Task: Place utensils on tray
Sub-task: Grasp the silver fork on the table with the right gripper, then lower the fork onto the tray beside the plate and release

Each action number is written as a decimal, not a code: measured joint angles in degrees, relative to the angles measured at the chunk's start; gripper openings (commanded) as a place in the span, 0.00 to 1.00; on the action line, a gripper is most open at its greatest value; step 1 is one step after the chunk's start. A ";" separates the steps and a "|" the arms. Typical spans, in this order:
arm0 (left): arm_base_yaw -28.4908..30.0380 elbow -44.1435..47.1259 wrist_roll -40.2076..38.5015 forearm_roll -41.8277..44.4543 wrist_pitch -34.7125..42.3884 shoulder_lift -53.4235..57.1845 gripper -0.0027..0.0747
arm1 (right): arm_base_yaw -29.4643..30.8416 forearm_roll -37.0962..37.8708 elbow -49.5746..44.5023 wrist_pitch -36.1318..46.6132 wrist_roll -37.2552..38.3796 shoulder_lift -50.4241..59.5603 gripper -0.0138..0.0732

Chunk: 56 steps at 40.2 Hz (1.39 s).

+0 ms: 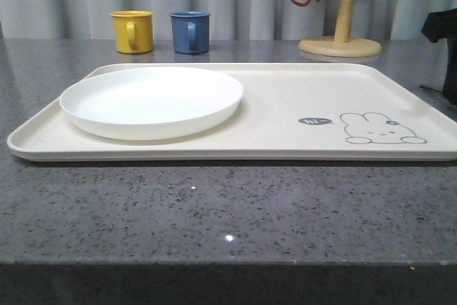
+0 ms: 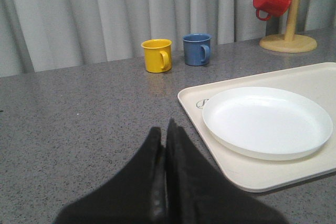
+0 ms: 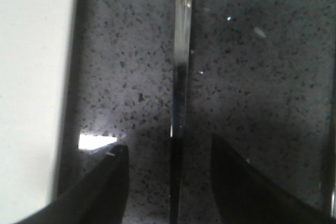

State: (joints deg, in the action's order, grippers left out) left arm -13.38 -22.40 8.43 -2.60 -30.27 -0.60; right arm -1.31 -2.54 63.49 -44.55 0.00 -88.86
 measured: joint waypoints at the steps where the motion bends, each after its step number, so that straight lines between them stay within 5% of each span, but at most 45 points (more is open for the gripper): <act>1: 0.00 0.00 0.00 0.00 0.00 0.00 0.01 | 0.00 0.00 0.00 0.00 0.00 -0.10 0.60; 10: 0.00 0.00 0.00 0.00 0.00 0.00 0.01 | 0.00 0.00 0.21 -0.11 0.00 -1.51 0.55; 22: 0.00 0.00 0.00 0.00 0.00 0.00 0.01 | 0.00 0.52 0.35 -0.44 0.00 -1.64 0.16; 32: 0.00 0.00 0.00 0.00 0.00 0.00 0.01 | -0.10 0.61 1.68 -3.53 0.00 -1.06 0.16; 39: 0.00 0.00 0.00 0.00 0.00 0.00 0.01 | -2.30 2.54 7.15 -9.56 7.06 2.55 0.16; 56: 0.00 0.00 0.00 0.00 0.00 0.00 0.01 | -22.93 7.89 22.73 -20.56 26.11 -1.23 0.16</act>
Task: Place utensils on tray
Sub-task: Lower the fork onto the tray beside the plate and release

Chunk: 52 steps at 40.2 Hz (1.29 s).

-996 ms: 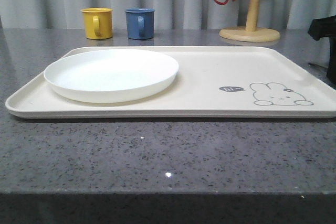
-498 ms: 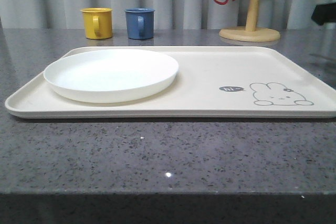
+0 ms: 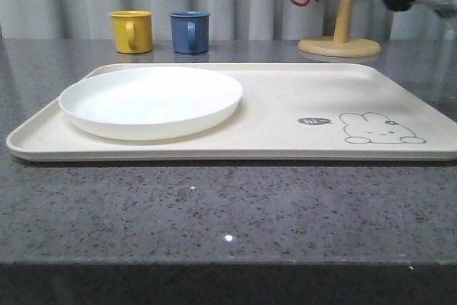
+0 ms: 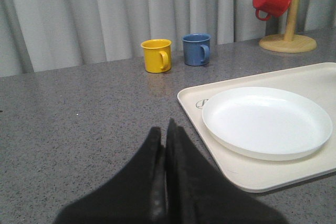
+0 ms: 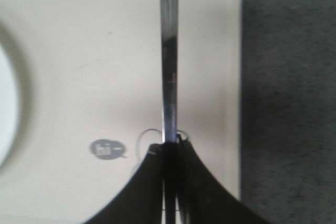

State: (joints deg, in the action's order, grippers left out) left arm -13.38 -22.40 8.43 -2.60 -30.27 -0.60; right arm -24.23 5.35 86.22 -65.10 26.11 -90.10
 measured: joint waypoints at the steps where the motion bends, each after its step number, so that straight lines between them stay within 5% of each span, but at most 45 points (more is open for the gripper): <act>1: 0.00 0.00 0.00 0.00 0.00 0.00 0.01 | -0.68 0.00 0.55 -0.10 0.75 -0.46 0.17; 10: 0.00 0.00 0.00 0.00 0.00 0.00 0.01 | -6.89 0.00 5.13 0.28 6.34 -9.38 0.17; 39: 0.00 0.00 0.00 0.00 0.00 0.00 0.01 | -7.09 -1.75 6.60 5.58 9.96 -18.38 0.17; 52: 0.00 0.00 0.00 0.00 0.00 0.00 0.01 | -7.09 -2.73 6.60 5.48 9.96 -18.38 0.40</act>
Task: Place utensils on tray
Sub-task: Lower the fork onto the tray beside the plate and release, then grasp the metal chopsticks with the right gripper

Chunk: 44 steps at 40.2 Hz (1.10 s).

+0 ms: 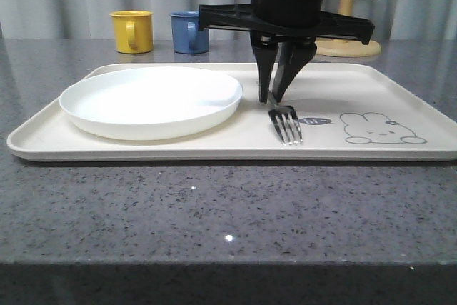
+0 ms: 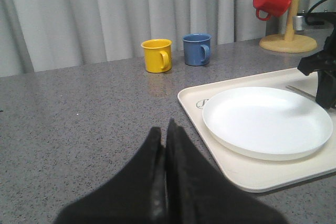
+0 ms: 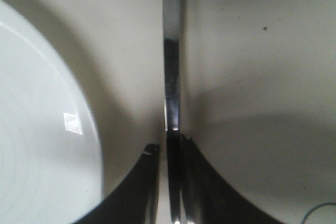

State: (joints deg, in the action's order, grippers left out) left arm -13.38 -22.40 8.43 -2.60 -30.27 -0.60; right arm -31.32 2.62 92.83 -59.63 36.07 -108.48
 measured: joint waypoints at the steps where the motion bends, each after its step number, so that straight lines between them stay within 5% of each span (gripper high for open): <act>1: 0.00 0.00 0.00 0.00 0.00 0.00 0.01 | 0.00 0.01 0.00 0.00 0.00 0.00 0.40; 19: 0.00 0.00 0.00 0.00 0.00 0.00 0.01 | 0.00 2.01 5.90 -6.03 -0.10 1.99 0.41; 26: 0.00 0.00 0.00 0.00 0.00 0.00 0.01 | 1.45 2.55 8.48 -10.37 -5.73 7.00 0.41; 39: 0.00 0.00 0.00 0.00 0.00 0.00 0.01 | 13.24 2.81 6.77 -11.58 -17.23 14.69 0.41; 44: 0.00 0.00 0.00 0.00 0.00 0.00 0.01 | 18.96 2.81 1.63 -11.72 -19.93 19.09 0.48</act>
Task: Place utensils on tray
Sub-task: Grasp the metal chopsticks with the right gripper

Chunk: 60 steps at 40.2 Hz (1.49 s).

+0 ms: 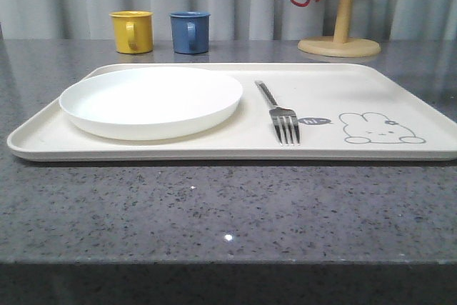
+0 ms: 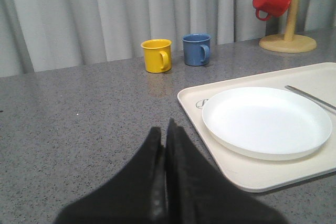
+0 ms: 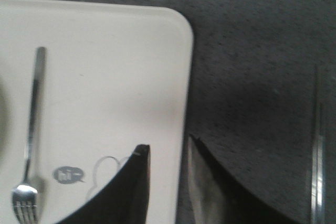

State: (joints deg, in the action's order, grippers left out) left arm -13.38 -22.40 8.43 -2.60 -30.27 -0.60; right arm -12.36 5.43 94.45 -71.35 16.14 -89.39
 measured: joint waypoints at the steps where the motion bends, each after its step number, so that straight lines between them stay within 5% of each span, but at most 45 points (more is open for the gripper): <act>1: 0.00 0.00 0.00 0.00 0.00 0.00 0.01 | 1.13 0.00 -1.46 0.00 -0.69 0.69 0.50; 21: 0.00 0.00 0.00 0.00 0.00 0.00 0.01 | 22.15 -1.80 -20.71 3.90 -12.58 4.81 0.54; 51: 0.00 0.00 0.00 0.00 0.00 0.00 0.01 | 23.39 -3.63 -21.02 9.03 -15.16 -6.89 0.53; 60: 0.00 0.00 0.00 0.00 0.00 0.00 0.01 | 23.50 -3.42 -21.02 9.03 -15.16 -7.04 0.29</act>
State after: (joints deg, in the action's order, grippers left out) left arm -13.38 -22.40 8.43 -2.60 -30.27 -0.60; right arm 11.13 2.01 73.43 -62.32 0.98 -96.43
